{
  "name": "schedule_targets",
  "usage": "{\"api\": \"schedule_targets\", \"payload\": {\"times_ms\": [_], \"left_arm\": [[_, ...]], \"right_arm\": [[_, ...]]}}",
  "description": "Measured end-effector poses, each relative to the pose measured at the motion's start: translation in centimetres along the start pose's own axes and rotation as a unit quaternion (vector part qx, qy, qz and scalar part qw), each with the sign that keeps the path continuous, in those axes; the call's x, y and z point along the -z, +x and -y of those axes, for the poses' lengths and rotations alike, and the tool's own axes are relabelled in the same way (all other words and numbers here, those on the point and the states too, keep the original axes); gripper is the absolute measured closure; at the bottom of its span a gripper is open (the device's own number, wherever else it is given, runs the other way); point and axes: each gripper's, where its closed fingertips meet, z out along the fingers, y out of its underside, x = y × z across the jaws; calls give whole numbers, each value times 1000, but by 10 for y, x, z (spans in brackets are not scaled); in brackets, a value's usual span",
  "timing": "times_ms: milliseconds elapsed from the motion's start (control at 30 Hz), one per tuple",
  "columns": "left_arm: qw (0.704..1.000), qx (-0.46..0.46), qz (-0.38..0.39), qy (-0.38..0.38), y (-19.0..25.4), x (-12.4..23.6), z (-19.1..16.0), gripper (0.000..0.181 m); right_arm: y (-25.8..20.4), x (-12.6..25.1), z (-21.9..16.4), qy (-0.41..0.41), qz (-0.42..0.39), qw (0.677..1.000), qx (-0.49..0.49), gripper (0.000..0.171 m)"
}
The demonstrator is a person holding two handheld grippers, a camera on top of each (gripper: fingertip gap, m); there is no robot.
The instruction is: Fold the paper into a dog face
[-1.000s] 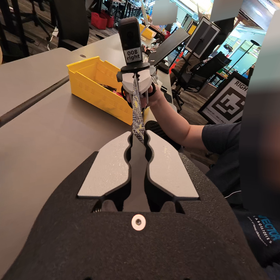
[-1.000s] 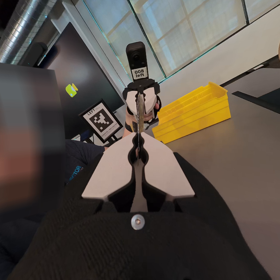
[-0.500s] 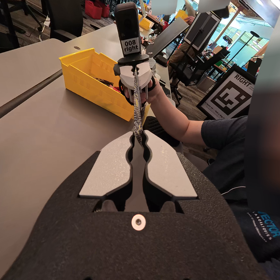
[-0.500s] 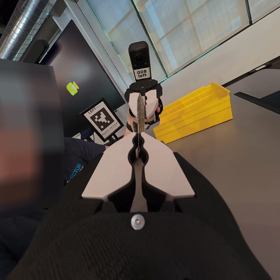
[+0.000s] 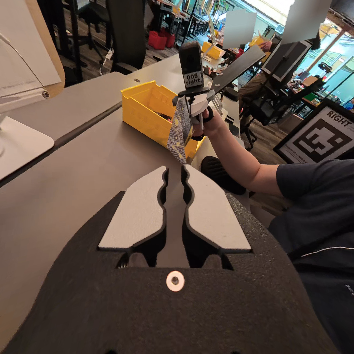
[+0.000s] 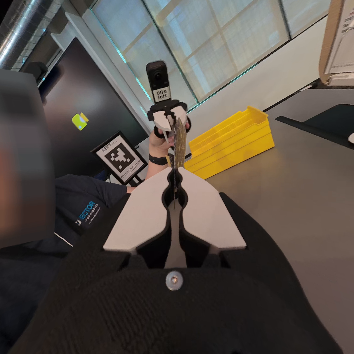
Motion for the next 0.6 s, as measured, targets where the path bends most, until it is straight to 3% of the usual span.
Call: {"api": "schedule_targets", "payload": {"times_ms": [367,600], "left_arm": [[1000,-12,-2,19,9,10,8,169],[1000,-16,-13,22,15,10,9,169]], "right_arm": [[-82,8,41,39,-40,997,45,170],[-95,12,41,39,-57,996,52,170]]}}
